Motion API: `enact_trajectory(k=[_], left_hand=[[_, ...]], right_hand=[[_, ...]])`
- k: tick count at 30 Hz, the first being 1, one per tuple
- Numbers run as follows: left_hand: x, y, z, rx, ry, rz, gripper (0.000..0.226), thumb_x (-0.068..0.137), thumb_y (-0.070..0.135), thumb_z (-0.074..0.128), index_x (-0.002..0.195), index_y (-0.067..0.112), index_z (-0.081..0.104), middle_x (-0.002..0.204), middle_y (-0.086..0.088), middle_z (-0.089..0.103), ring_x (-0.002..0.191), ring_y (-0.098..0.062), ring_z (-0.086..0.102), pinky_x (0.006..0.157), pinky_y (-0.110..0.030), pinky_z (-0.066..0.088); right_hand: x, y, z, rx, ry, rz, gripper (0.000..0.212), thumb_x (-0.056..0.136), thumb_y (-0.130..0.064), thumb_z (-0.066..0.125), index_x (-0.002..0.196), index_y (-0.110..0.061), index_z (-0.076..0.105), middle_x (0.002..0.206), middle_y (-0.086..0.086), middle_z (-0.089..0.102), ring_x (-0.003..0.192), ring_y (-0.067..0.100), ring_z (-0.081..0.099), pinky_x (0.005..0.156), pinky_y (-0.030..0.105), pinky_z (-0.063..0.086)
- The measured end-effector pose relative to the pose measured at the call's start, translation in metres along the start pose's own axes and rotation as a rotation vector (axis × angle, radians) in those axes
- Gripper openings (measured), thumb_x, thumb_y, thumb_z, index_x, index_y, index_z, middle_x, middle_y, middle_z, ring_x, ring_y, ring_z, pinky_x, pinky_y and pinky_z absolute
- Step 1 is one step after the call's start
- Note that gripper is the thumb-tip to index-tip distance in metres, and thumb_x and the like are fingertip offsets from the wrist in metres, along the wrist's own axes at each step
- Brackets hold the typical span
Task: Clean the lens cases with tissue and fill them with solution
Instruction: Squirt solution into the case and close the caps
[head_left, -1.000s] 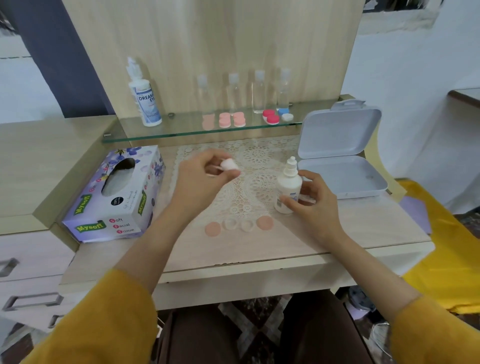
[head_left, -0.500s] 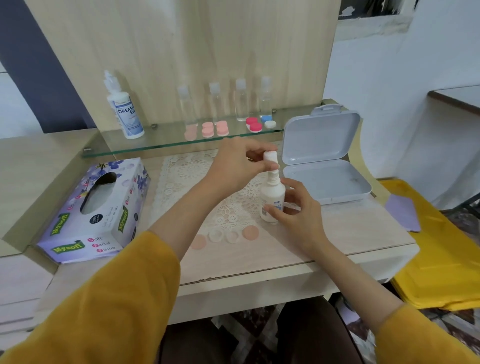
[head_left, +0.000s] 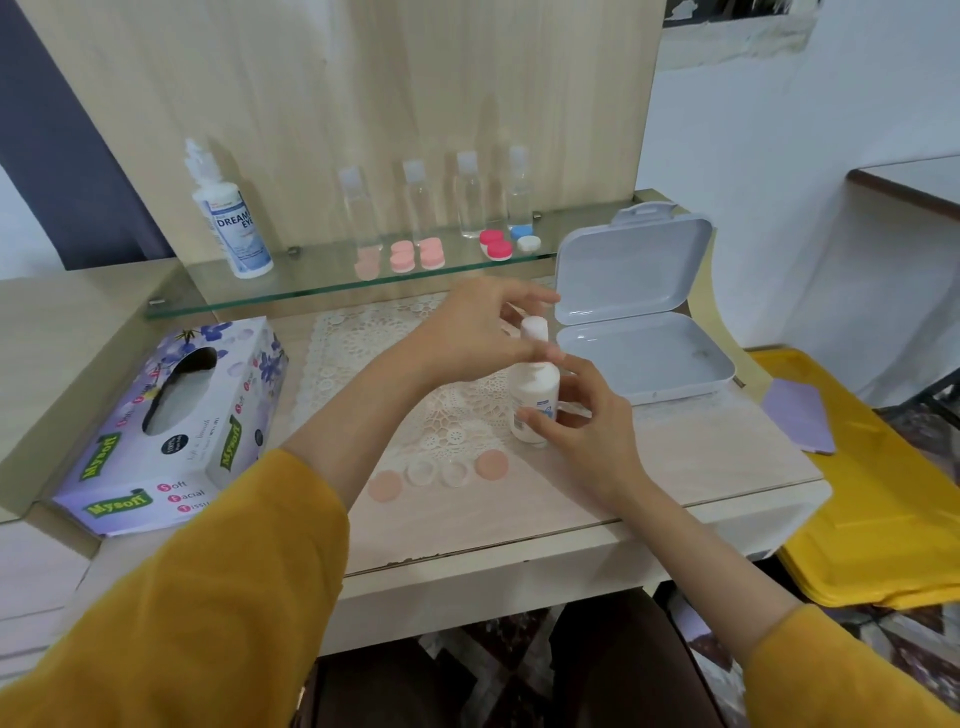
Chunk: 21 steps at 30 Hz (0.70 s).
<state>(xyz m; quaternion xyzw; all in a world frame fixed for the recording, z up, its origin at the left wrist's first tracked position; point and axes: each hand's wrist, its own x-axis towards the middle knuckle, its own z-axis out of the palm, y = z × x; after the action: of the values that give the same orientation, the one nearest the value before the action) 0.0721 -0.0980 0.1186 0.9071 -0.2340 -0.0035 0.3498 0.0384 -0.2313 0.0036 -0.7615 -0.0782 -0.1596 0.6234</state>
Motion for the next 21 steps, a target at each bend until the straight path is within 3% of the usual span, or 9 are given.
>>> enact_trajectory(k=[2, 5, 7, 9, 11, 14, 16, 18, 21], left_hand=[[0.0017, 0.0023, 0.0027, 0.02, 0.105, -0.017, 0.031, 0.07, 0.034, 0.077, 0.095, 0.02, 0.065, 0.085, 0.012, 0.061, 0.076, -0.001, 0.056, 0.071, -0.018, 0.047], [0.0036, 0.0035, 0.0047, 0.022, 0.133, 0.006, 0.019, 0.071, 0.027, 0.077, 0.081, 0.016, 0.065, 0.07, 0.014, 0.057, 0.063, 0.002, 0.051, 0.061, -0.013, 0.043], [0.0035, 0.004, 0.001, 0.009, 0.066, 0.015, 0.013, 0.076, 0.016, 0.073, 0.088, 0.016, 0.068, 0.076, 0.015, 0.059, 0.07, 0.004, 0.053, 0.064, -0.009, 0.044], [0.0036, 0.0033, -0.0025, 0.018, -0.022, 0.032, 0.024, 0.079, 0.009, 0.069, 0.1, 0.021, 0.068, 0.091, 0.017, 0.06, 0.083, 0.005, 0.055, 0.078, -0.007, 0.044], [0.0045, 0.0023, -0.0024, 0.065, -0.008, 0.044, 0.033, 0.076, 0.017, 0.072, 0.107, 0.026, 0.065, 0.103, 0.017, 0.059, 0.094, 0.0, 0.053, 0.086, -0.015, 0.043], [0.0049, 0.0027, -0.0006, 0.098, 0.137, 0.026, 0.029, 0.067, 0.032, 0.079, 0.089, 0.02, 0.063, 0.083, 0.012, 0.06, 0.075, -0.003, 0.055, 0.069, -0.016, 0.045], [0.0048, 0.0026, 0.0002, 0.068, 0.148, 0.024, 0.023, 0.069, 0.027, 0.079, 0.082, 0.016, 0.064, 0.072, 0.012, 0.059, 0.065, 0.0, 0.054, 0.063, -0.015, 0.045], [0.0045, 0.0022, -0.001, 0.02, 0.097, 0.033, 0.016, 0.074, 0.014, 0.075, 0.088, 0.013, 0.068, 0.076, 0.011, 0.061, 0.069, 0.003, 0.056, 0.067, -0.012, 0.047], [0.0019, 0.002, -0.0033, -0.019, -0.008, 0.049, 0.029, 0.077, 0.006, 0.07, 0.105, 0.016, 0.066, 0.091, 0.012, 0.062, 0.083, 0.005, 0.057, 0.079, -0.007, 0.046]], right_hand=[[0.0001, 0.0003, 0.0, -0.009, 0.004, -0.001, 0.05, 0.071, -0.01, 0.077, 0.112, -0.028, 0.053, 0.096, -0.005, 0.065, 0.086, -0.005, 0.06, 0.07, 0.005, 0.044], [-0.0002, -0.0004, -0.0006, -0.012, -0.003, 0.002, 0.05, 0.072, -0.011, 0.077, 0.11, -0.032, 0.052, 0.097, -0.007, 0.064, 0.087, -0.006, 0.059, 0.069, 0.005, 0.043], [-0.001, -0.0009, -0.0008, 0.002, -0.009, 0.005, 0.05, 0.072, -0.011, 0.077, 0.109, -0.035, 0.051, 0.096, -0.009, 0.063, 0.087, -0.007, 0.059, 0.07, 0.006, 0.046], [-0.0015, -0.001, -0.0011, 0.015, -0.01, 0.008, 0.051, 0.072, -0.01, 0.077, 0.106, -0.038, 0.051, 0.096, -0.009, 0.063, 0.087, -0.005, 0.06, 0.071, 0.01, 0.049], [-0.0015, -0.0017, -0.0011, 0.02, -0.009, 0.009, 0.05, 0.072, -0.009, 0.076, 0.105, -0.037, 0.051, 0.095, -0.01, 0.063, 0.085, -0.006, 0.06, 0.069, 0.009, 0.048], [-0.0013, -0.0032, -0.0007, 0.009, -0.005, 0.005, 0.05, 0.072, -0.009, 0.077, 0.107, -0.034, 0.051, 0.094, -0.013, 0.062, 0.083, -0.01, 0.059, 0.066, 0.004, 0.043], [-0.0014, -0.0034, -0.0008, 0.007, -0.004, 0.004, 0.051, 0.072, -0.01, 0.077, 0.106, -0.036, 0.051, 0.093, -0.015, 0.062, 0.083, -0.011, 0.058, 0.067, 0.004, 0.043], [-0.0013, -0.0029, -0.0009, 0.0, -0.001, 0.0, 0.051, 0.072, -0.01, 0.076, 0.106, -0.037, 0.051, 0.093, -0.016, 0.061, 0.084, -0.011, 0.058, 0.067, 0.003, 0.042], [-0.0005, -0.0016, -0.0007, -0.006, -0.002, 0.0, 0.051, 0.072, -0.011, 0.077, 0.107, -0.036, 0.051, 0.094, -0.013, 0.063, 0.085, -0.009, 0.059, 0.068, 0.005, 0.044]])
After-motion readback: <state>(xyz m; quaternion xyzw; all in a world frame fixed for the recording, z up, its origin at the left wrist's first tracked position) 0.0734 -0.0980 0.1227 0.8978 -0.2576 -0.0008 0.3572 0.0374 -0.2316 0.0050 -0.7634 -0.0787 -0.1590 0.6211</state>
